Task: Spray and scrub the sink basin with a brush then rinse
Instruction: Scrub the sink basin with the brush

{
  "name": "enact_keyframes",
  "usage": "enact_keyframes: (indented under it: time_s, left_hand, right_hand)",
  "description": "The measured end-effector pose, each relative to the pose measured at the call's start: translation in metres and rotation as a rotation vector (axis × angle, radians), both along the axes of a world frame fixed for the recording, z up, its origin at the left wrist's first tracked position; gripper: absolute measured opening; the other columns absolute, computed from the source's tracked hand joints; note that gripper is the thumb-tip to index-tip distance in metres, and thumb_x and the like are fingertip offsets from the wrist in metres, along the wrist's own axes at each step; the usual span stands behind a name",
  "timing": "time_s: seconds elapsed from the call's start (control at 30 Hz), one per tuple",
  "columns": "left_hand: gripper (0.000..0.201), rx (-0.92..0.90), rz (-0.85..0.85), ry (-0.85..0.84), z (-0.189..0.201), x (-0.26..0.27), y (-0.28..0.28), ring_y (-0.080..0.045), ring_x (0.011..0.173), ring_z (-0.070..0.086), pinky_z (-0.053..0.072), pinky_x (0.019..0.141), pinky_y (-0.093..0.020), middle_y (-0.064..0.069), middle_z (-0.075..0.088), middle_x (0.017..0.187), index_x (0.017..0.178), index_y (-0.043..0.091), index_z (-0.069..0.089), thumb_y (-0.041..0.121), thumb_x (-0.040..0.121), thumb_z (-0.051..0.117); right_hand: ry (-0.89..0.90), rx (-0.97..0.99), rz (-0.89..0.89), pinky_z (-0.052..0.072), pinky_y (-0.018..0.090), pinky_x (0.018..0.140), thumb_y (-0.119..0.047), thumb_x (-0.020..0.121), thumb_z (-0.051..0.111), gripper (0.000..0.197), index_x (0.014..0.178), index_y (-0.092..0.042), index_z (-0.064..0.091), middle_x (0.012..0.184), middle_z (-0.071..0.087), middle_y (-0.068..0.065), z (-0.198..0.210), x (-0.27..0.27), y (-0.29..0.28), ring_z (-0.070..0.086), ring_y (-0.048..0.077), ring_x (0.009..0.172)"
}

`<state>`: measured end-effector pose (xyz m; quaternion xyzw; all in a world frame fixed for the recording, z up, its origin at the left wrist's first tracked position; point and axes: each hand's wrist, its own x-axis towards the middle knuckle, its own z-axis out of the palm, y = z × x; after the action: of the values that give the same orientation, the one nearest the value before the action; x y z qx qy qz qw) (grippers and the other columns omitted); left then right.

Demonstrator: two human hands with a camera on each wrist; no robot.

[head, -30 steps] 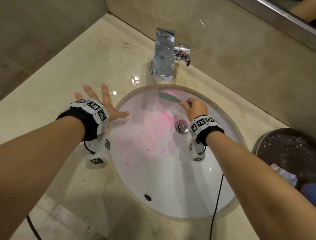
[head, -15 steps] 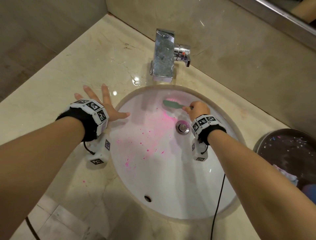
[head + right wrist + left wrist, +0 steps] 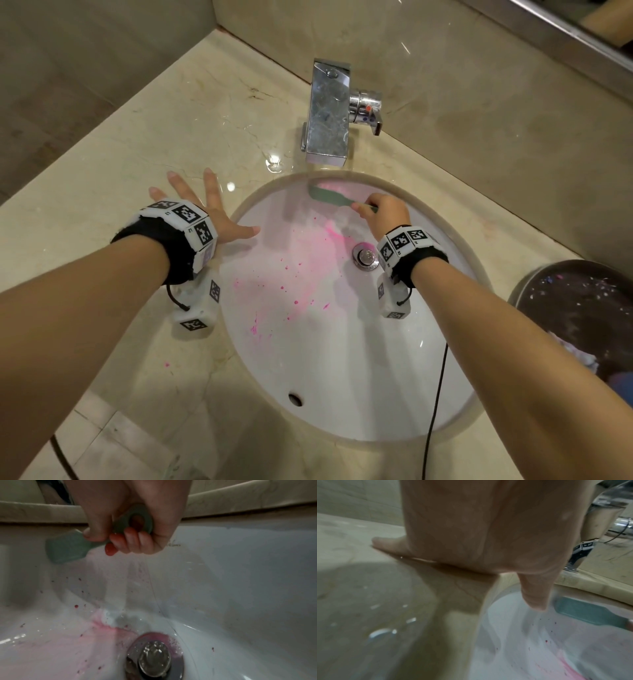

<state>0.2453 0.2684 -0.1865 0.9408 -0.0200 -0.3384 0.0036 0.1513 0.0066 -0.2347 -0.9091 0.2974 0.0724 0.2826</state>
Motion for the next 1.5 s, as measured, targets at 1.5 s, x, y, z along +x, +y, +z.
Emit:
enact_keyframes:
  time_s: [1.5]
  left_hand:
    - [0.118, -0.029, -0.121, 0.064, 0.017, 0.001, -0.001, -0.054, 0.135, -0.017, 0.004, 0.106, -0.070, -0.028, -0.029, 0.147, 0.147, 0.018, -0.021, 0.076, 0.073, 0.050]
  right_hand:
    - [-0.121, 0.750, -1.112, 0.040, 0.025, 0.052, -0.005, 0.094, 0.048, 0.024, 0.072, -0.006, 0.057, 0.067, 0.058, 0.010, 0.033, -0.083, 0.067, 0.050, 0.016, 0.055]
